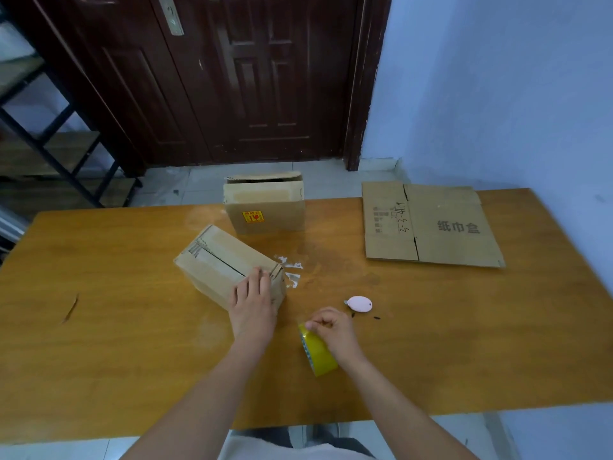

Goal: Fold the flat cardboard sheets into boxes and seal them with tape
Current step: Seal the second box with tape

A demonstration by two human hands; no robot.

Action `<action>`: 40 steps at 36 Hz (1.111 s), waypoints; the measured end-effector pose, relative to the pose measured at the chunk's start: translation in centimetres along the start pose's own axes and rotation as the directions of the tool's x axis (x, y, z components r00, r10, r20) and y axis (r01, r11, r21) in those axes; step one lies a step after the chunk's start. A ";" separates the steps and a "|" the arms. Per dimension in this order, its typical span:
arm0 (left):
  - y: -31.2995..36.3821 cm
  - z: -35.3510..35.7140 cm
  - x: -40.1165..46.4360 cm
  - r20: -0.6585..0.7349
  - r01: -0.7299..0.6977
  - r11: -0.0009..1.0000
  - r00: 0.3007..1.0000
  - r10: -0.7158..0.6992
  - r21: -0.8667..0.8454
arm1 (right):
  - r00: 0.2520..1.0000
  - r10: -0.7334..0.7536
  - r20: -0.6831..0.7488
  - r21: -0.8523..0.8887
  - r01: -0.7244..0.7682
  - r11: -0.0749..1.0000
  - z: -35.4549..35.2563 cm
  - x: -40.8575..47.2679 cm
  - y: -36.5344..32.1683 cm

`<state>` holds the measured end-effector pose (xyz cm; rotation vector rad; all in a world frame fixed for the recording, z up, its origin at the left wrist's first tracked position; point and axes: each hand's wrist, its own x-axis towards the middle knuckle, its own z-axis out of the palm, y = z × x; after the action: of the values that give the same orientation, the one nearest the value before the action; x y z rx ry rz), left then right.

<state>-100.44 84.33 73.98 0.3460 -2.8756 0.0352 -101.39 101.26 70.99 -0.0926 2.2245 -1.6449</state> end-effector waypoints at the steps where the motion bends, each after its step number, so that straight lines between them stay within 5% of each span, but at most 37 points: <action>1: 0.2 -0.2 0.1 0.014 0.016 1.000 1.000 -0.016 -0.009 | 1.000 0.000 0.002 -0.001 0.000 1.000 0.0 -0.1 -0.1; 14: 1.8 -1.5 2.3 0.207 0.302 0.938 0.941 -0.266 -0.168 | 0.990 0.051 -0.132 0.020 -0.049 0.999 -0.3 0.4 -1.3; 19: 3.2 -3.3 3.6 0.442 0.632 0.690 0.763 -0.471 -0.354 | 0.966 0.061 -0.252 0.041 -0.052 0.998 -1.2 1.1 -3.2; 23: 3.7 -4.9 5.0 0.609 0.765 0.491 0.637 -0.473 -0.418 | 0.955 0.024 -0.296 0.033 -0.015 0.999 -2.6 2.1 -5.6; 26: 2.4 -6.1 5.6 0.563 0.651 0.559 0.748 -0.352 -0.514 | 0.962 -0.011 -0.273 -0.002 0.011 1.000 -3.4 2.7 -8.1; 29: 0.9 -8.1 6.3 0.453 0.434 0.377 0.891 -0.042 -0.818 | 0.973 -0.068 -0.221 -0.068 0.055 0.996 -3.7 2.8 -10.9; 34: -0.5 -10.7 9.0 0.401 0.267 0.366 0.840 0.365 -0.892 | 0.990 -0.075 -0.115 -0.132 0.060 0.989 -3.1 2.2 -15.7; 40: -2.2 -11.1 11.1 0.247 0.098 0.335 0.864 0.440 -0.937 | 0.985 -0.099 -0.139 -0.117 0.083 0.990 -1.7 1.3 -18.7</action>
<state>-107.78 80.25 87.47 -0.2683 -2.6986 -1.8562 -106.27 96.52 88.52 -0.1088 2.4545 -1.6214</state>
